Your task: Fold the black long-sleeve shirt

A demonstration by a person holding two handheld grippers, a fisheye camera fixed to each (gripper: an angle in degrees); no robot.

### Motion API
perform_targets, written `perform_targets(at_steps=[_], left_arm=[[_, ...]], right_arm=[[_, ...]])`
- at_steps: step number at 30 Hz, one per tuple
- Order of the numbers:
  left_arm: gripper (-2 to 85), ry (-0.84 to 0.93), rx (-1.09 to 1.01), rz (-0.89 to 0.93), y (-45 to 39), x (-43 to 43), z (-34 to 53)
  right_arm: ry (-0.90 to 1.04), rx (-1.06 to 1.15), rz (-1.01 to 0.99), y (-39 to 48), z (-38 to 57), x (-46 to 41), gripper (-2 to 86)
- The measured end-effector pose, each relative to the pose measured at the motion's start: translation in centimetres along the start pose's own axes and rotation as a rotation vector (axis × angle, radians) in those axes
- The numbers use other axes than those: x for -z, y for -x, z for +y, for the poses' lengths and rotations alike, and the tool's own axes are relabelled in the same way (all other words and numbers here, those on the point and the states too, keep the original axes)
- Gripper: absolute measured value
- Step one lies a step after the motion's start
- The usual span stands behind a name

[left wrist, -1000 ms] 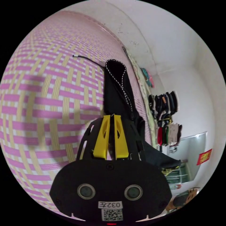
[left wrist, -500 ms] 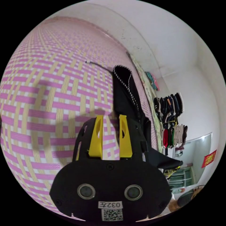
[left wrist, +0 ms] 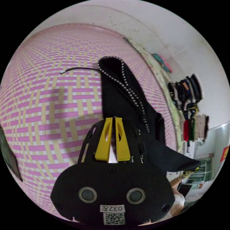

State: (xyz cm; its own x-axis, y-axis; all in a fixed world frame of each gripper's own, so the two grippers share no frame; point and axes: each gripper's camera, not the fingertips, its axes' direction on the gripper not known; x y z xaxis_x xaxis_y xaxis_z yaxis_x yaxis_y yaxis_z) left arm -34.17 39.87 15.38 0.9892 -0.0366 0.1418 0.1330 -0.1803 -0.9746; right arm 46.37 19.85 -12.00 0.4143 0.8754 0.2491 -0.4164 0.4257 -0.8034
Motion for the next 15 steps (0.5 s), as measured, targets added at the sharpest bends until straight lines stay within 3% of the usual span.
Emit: perform_targets(at_steps=[5, 6, 8, 12, 15], left_arm=[[-0.7, -0.045, 0.071, 0.069, 0.7, 0.1, 0.1], [-0.8, -0.082, 0.1, -0.024, 0.7, 0.9, 0.5], [-0.9, -0.115, 0.085, -0.039, 0.3, 1.9, 1.3], [-0.9, -0.233, -0.05, 0.163, -2.4, 5.0, 5.1], [-0.9, -0.127, -0.135, 0.299, -4.7, 3.7, 6.3]], right_arm=[[-0.013, -0.042, -0.029, -2.4, 0.2, -1.1, -0.8], [-0.017, -0.041, -0.023, -2.7, 0.1, -1.2, -0.8], [-0.008, -0.04, -0.022, -3.2, -0.1, -1.5, -0.8], [0.016, -0.026, -0.028, -4.0, -0.4, -2.6, -0.8], [0.003, 0.002, -0.057, -3.9, -0.6, -3.4, -0.7]])
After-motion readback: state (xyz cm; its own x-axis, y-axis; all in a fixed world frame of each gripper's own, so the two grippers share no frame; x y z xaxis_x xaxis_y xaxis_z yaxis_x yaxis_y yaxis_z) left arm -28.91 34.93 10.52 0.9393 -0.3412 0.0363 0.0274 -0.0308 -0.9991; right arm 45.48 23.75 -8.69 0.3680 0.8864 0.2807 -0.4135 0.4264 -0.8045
